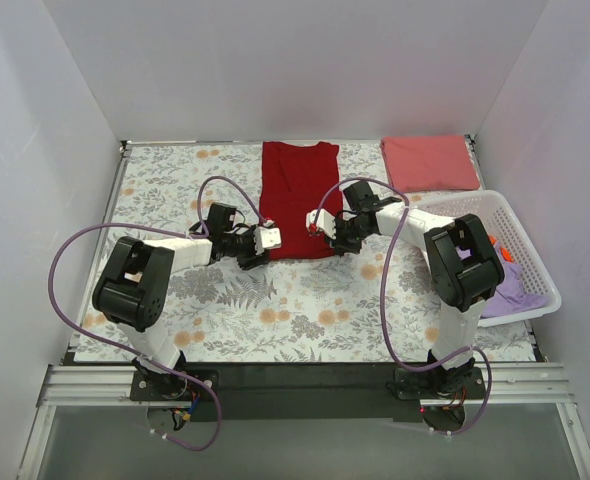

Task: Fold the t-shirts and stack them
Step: Fold the tshirt

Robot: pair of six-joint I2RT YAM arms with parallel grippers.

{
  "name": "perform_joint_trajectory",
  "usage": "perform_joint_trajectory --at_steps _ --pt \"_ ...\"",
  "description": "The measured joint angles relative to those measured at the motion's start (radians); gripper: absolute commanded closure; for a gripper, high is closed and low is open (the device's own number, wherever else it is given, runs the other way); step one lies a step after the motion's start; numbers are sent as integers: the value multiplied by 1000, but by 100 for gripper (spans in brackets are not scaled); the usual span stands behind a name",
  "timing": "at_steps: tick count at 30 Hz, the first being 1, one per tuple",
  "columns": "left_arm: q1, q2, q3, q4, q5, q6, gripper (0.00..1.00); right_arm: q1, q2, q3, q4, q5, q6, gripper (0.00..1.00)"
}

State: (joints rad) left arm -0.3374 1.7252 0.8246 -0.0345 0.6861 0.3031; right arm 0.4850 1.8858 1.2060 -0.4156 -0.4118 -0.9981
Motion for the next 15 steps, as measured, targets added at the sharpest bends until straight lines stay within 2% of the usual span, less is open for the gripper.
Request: perform_joint_trajectory --at_steps 3,6,7,8,12,15 --pt "0 0 0 14 -20 3 59 1 0 0 0 2 0 99" --pt "0 2 0 14 -27 20 79 1 -1 0 0 2 0 99" --pt "0 3 0 11 -29 31 91 1 -2 0 0 1 1 99" --pt "0 3 0 6 -32 41 99 1 -2 0 -1 1 1 99" --pt "-3 -9 0 -30 -31 86 100 1 -11 1 -27 -8 0 99" --pt "-12 -59 0 -116 -18 99 100 6 -50 -8 -82 -25 4 99"
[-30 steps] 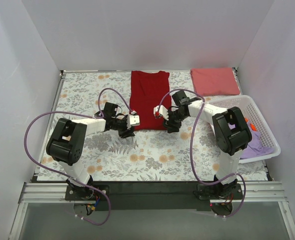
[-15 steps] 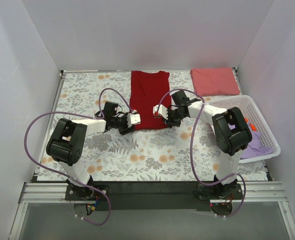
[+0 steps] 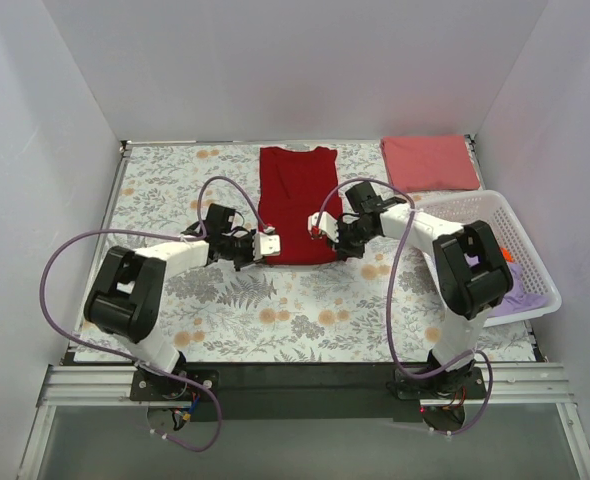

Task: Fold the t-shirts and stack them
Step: Fold the tshirt

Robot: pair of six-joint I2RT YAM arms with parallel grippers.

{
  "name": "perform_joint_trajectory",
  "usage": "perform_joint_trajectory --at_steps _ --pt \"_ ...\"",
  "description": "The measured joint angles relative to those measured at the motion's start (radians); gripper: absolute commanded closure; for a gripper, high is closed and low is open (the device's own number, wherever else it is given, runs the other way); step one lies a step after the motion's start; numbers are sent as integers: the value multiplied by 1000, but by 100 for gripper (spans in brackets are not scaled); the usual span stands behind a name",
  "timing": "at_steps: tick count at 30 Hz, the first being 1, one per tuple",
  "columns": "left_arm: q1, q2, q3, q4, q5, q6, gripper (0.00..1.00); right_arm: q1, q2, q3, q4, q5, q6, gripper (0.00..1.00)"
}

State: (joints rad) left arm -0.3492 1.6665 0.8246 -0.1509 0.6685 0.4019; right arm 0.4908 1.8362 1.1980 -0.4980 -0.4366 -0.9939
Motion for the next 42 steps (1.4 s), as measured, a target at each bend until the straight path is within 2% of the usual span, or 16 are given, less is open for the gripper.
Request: perform_joint_trajectory --at_steps 5,10,15,20,29,33,37,40,42 --pt "-22 -169 0 -212 58 29 100 27 -198 -79 -86 -35 28 99" --pt "-29 -307 62 -541 152 44 100 67 -391 -123 -210 -91 76 99" --pt "-19 -352 180 -727 196 -15 100 70 -437 -35 -360 -141 100 99" --pt "74 -179 426 -754 219 -82 100 -6 -268 204 -425 -169 54 99" --pt "169 338 791 -553 200 -186 100 -116 289 738 -444 -166 -66 99" --pt "184 524 881 -448 164 -231 100 -129 520 931 -431 -154 -79 99" --pt "189 657 949 -374 146 -280 100 -133 635 970 -394 -154 -78 99" --pt "188 663 951 -339 152 -294 100 -134 631 967 -376 -144 -75 99" --pt "182 638 900 -304 146 -285 100 -134 612 925 -344 -149 -76 99"
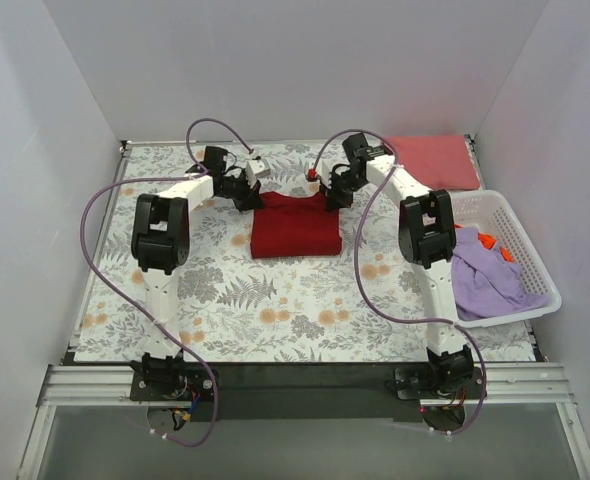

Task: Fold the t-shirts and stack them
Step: Fold the tshirt

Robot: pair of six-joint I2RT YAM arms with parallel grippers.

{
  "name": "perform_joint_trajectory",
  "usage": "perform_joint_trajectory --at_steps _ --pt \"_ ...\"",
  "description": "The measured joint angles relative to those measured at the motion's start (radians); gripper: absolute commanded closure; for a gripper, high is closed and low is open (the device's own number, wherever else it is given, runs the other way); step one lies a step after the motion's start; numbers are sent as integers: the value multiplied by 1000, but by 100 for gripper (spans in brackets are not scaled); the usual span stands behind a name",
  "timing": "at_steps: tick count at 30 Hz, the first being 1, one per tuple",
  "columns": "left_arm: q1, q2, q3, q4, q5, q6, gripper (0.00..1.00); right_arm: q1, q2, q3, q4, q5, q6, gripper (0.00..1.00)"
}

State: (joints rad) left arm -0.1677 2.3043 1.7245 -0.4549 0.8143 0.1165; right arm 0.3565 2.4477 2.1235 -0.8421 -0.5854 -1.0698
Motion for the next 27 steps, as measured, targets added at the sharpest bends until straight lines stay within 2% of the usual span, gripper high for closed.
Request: perform_joint_trajectory --at_steps 5,9,13,18,21,27 --pt "-23 -147 -232 41 1 21 100 10 -127 -214 47 -3 0 99" --pt "-43 -227 -310 -4 -2 16 100 23 -213 -327 13 -5 16 99" --pt "-50 -251 -288 -27 -6 10 100 20 -251 -333 1 -13 22 99" --pt "-50 -236 -183 -40 -14 -2 100 -2 -247 -289 2 -12 16 99" --pt "-50 -193 -117 -15 -18 -13 100 -12 -206 -232 3 -6 15 99" --pt "-43 -95 -104 33 -49 -27 98 -22 -78 -105 6 13 22 97"
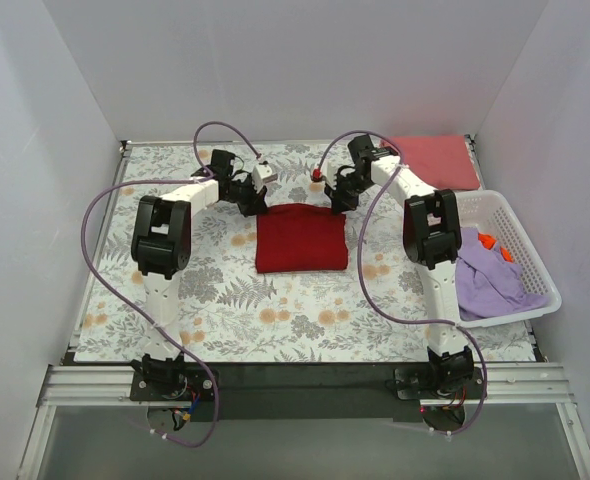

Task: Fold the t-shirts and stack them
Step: Fold the tshirt

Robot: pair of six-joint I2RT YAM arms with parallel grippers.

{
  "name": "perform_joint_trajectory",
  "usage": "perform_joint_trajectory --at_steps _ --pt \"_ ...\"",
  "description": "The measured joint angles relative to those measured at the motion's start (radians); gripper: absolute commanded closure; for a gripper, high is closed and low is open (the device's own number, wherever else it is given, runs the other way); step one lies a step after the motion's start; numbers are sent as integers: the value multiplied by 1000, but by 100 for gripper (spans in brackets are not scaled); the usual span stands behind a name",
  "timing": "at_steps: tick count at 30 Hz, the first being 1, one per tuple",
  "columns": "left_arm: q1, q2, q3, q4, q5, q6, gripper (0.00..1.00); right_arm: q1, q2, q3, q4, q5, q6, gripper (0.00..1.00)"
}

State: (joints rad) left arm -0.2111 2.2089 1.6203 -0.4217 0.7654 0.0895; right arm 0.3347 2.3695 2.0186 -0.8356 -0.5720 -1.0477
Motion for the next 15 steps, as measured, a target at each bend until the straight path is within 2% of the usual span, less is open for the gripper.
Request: perform_joint_trajectory --at_steps 1,2,4,5,6,7,13,15 --pt "2 14 0 3 -4 -2 90 0 18 16 1 2 4 95" --pt "5 29 1 14 -5 -7 77 0 27 28 0 0 12 88" --pt "10 35 8 37 -8 -32 68 -2 28 36 2 12 30 75" --pt "13 35 14 53 -20 -57 55 -2 27 36 8 19 39 52" --pt "14 35 16 61 -25 -65 53 -2 27 36 13 28 51 34" --pt "18 35 18 72 -35 -90 53 -3 27 35 24 42 65 27" --pt "50 3 22 105 -51 -272 52 -38 -20 34 90 139 208 27" --pt "65 -52 -2 120 -40 -369 49 -56 -67 27 101 140 280 28"
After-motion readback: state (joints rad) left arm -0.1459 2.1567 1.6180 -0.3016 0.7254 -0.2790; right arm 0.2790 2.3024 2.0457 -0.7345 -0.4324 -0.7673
